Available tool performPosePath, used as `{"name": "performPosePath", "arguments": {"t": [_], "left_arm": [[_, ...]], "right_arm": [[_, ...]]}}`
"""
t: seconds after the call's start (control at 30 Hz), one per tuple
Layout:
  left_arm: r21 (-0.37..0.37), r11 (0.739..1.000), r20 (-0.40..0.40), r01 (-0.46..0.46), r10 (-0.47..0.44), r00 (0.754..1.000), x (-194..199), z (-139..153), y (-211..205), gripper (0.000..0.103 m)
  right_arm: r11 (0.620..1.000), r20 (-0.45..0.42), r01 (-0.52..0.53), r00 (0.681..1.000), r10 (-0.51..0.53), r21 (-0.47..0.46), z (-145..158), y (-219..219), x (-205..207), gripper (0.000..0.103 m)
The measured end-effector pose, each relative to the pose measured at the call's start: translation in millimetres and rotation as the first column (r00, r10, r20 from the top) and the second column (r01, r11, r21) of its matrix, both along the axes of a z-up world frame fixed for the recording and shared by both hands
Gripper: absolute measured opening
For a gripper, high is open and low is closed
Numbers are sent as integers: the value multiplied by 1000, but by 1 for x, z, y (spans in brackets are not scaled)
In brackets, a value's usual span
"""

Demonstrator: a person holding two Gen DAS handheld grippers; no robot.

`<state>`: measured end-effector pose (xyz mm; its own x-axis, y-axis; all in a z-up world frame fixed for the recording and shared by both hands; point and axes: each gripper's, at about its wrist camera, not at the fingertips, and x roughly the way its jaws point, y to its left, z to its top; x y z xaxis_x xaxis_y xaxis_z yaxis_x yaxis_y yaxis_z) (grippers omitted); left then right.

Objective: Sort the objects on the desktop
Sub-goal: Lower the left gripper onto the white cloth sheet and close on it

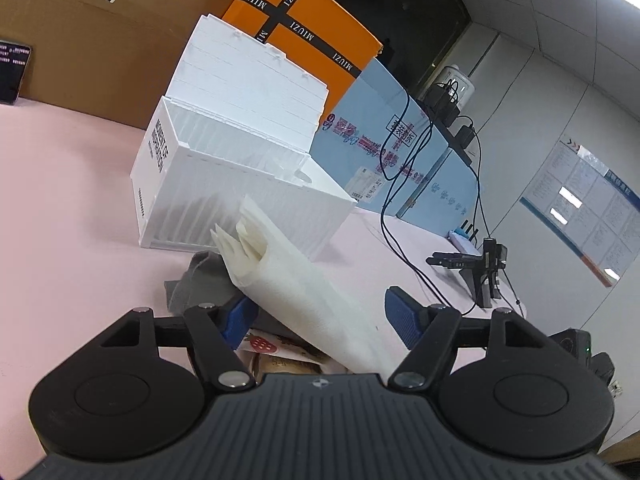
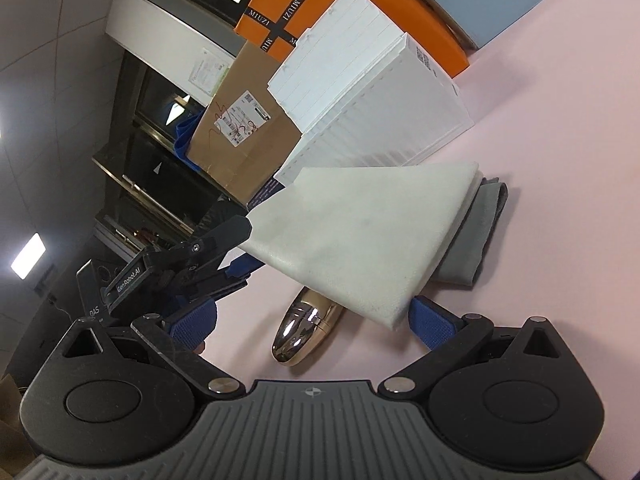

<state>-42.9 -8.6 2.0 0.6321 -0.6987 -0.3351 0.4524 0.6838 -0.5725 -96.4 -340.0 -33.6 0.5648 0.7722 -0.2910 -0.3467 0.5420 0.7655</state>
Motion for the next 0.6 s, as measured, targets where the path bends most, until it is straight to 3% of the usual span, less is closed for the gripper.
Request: {"name": "performPosePath", "arguments": {"t": [0.17,0.3,0.43,0.6], "left_arm": [[-91,996,-66,20,-26,997,11,-1,1,67],[-84,996,-88,43,-50,995,17,0,-9,66],[-77,997,-127,17,-27,992,27,-5,-14,35],[-101,994,-186,-30,11,983,37,-18,-13,19]], "right_arm": [[1000,-15,-16,1000,16,19,1,-4,0,103],[998,-32,-10,999,12,69,-2,-7,5,103],[994,-43,7,999,-2,113,-4,-11,6,103],[989,-54,39,998,-31,144,-6,-12,7,103]]}}
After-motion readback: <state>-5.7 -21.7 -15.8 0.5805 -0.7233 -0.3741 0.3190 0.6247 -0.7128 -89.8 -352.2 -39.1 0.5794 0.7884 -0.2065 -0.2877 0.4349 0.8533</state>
